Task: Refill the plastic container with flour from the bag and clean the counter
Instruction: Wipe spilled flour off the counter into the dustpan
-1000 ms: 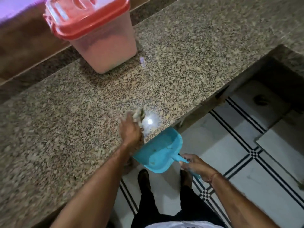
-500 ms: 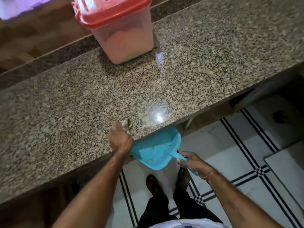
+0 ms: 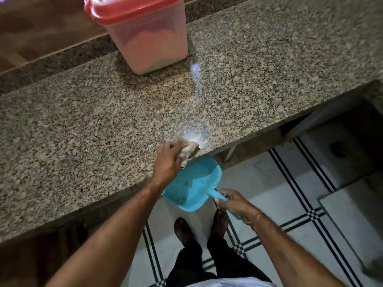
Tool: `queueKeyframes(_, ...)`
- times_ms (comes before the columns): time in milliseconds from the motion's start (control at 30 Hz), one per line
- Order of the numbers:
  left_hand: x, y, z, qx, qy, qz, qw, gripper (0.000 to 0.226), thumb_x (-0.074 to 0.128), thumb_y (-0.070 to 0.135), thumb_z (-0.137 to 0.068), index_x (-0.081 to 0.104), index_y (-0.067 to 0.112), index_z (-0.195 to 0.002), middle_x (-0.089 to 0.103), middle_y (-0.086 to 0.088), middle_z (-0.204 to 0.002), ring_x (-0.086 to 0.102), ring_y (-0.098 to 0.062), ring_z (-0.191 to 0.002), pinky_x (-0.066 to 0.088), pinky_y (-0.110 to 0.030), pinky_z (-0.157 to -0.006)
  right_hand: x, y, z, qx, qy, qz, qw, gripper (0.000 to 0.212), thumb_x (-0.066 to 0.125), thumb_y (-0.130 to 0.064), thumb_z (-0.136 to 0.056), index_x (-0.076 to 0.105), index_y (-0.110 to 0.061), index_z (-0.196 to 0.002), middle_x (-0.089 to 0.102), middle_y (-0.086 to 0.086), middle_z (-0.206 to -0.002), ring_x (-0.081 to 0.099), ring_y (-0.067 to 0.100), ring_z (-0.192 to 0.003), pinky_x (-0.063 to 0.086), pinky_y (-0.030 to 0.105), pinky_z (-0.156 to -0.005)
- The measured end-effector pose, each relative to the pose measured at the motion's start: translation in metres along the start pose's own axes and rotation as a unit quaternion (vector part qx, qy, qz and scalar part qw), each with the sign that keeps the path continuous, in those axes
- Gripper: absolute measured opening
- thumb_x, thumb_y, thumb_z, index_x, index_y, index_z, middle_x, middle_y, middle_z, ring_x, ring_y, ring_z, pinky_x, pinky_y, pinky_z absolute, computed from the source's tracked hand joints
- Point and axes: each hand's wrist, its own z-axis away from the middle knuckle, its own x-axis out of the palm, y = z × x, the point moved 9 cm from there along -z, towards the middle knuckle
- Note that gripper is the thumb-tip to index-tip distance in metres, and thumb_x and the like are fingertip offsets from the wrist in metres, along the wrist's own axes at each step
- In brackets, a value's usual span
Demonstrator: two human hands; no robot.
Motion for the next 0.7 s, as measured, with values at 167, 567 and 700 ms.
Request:
queueKeyframes(167, 0.001, 0.014, 0.01, 0.073, -0.042, -0.047, 0.995, 0.041, 0.05, 0.038, -0.1, 0.058, 0.032, -0.14, 0.057, 0.002, -0.122, 0.054, -0.023, -0.102, 0.053, -0.033, -0.078, 0.011, -0.012, 0.0, -0.012, -0.008, -0.02, 1.0, 0.01, 0.063, -0.008, -0.098, 0.064, -0.016, -0.092, 0.055, -0.003, -0.074, 0.05, 0.004, -0.062, 0.042, 0.012, -0.056)
queueKeyframes(567, -0.007, 0.013, -0.003, -0.121, -0.074, 0.021, 0.99, 0.014, 0.069, 0.007, -0.095, 0.069, 0.011, -0.109, 0.073, 0.0, -0.092, 0.074, -0.009, -0.076, 0.065, -0.029, -0.066, 0.018, -0.02, 0.009, -0.013, -0.018, -0.005, 1.0, 0.01, 0.064, -0.013, -0.098, 0.064, -0.021, -0.091, 0.055, -0.004, -0.077, 0.049, 0.007, -0.068, 0.044, 0.015, -0.059)
queueKeyframes(700, -0.007, 0.025, 0.025, -0.065, -0.006, 0.004, 0.998, 0.011, 0.064, 0.008, -0.098, 0.068, 0.017, -0.1, 0.064, 0.014, -0.085, 0.062, 0.007, -0.064, 0.053, -0.011, -0.054, 0.019, -0.017, 0.009, -0.003, -0.014, -0.006, 1.0, 0.01, 0.063, -0.014, -0.099, 0.063, -0.022, -0.092, 0.056, -0.004, -0.078, 0.05, 0.006, -0.068, 0.045, 0.013, -0.058)
